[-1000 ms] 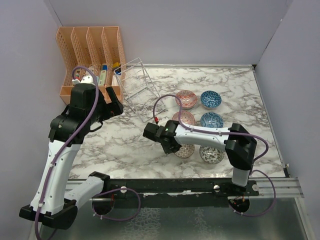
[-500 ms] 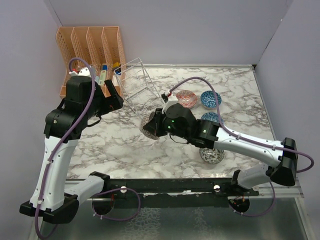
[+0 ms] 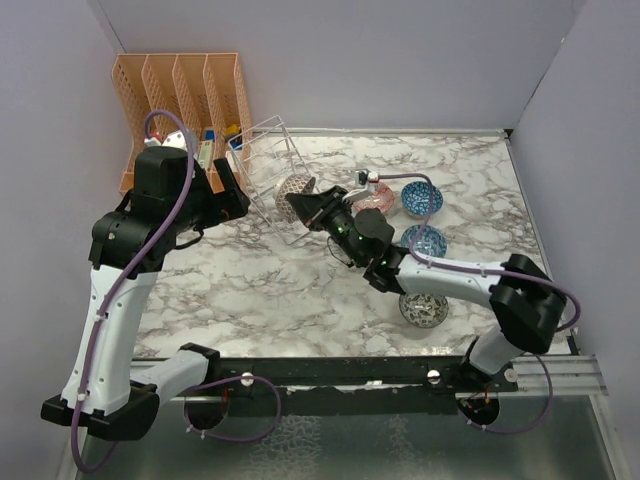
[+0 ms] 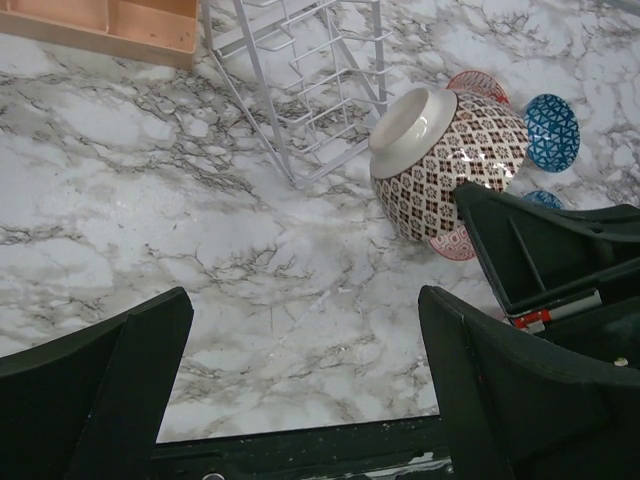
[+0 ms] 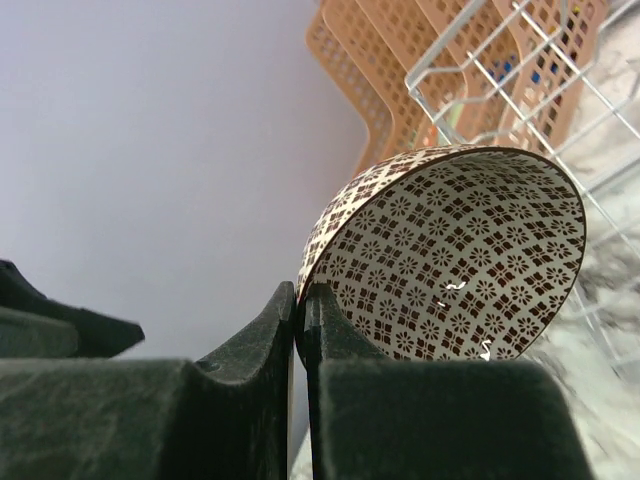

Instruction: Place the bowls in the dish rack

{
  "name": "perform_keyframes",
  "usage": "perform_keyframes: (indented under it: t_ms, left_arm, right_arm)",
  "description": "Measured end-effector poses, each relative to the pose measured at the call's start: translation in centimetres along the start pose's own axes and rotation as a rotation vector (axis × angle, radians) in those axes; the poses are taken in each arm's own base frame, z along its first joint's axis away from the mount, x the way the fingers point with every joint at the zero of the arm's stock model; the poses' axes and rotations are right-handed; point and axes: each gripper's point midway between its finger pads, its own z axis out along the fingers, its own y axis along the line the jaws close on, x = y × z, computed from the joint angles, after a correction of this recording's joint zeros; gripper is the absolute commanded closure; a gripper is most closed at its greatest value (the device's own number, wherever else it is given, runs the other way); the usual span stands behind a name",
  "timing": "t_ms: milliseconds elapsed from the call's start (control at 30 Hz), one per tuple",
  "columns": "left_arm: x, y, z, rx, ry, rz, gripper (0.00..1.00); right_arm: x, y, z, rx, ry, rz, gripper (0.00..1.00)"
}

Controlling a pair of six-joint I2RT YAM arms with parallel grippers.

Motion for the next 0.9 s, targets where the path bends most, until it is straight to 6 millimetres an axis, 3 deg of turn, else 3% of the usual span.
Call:
perform_keyframes:
  t_ms: [167,333,467,700,900]
  left_arm:
    - [0.3,0.1,-0.1,-0.002,0.016,0.014,0.01]
    - [0.5,0.2,0.0,-0.003,0.025,0.028,0.01]
    - [0.5,0.2,0.0,-0.002,0.027,0.038,0.01]
    - [1.3,0.3,0.4,0.003,0.055,0.046,0.01]
    - [2.5,0.9,1.2,-0.013,0.095,0.054,0.01]
  right_arm:
    - [0.0,-1.5,2.6,-0.045,-0.110,0.054,0.99]
    - [0.8,-4.0,4.2,-0.046,-0.188,0.087,0.99]
    - [0.3,-4.9,5.4,-0.044,-0.279,0.103,0.99]
    - [-2.1,-5.1,6.7,-0.048,-0.417,0.153,0.99]
    - [-1.8,-7.0,6.8,-0.014,-0.455,0.207,0.99]
